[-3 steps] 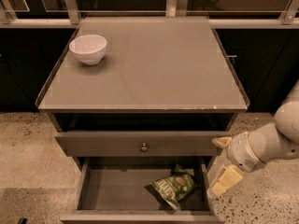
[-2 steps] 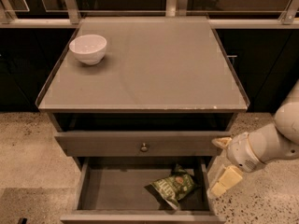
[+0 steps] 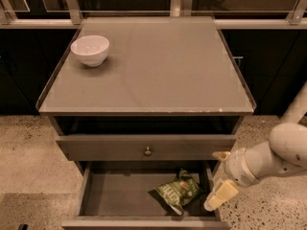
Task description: Pick green jalapeno chip bag from middle drawer and place on counter
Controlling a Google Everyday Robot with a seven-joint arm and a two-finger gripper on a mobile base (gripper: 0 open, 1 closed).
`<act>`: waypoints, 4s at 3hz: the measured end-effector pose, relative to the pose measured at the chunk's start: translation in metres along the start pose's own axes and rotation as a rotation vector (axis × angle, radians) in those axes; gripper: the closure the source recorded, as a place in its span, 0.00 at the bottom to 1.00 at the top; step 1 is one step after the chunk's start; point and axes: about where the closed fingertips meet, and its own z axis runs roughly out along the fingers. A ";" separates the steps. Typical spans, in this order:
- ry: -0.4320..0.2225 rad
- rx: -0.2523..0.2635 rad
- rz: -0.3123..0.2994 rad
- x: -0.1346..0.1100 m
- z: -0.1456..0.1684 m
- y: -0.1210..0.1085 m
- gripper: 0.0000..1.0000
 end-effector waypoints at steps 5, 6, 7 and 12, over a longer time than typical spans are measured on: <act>-0.195 0.019 0.144 0.049 0.126 -0.028 0.00; -0.249 0.055 0.145 0.043 0.147 -0.040 0.00; -0.270 0.059 0.132 0.033 0.171 -0.049 0.00; -0.171 0.003 0.160 0.045 0.253 -0.062 0.20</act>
Offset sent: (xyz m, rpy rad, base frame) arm 0.0273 0.0355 -0.1476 0.0834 0.1346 0.0576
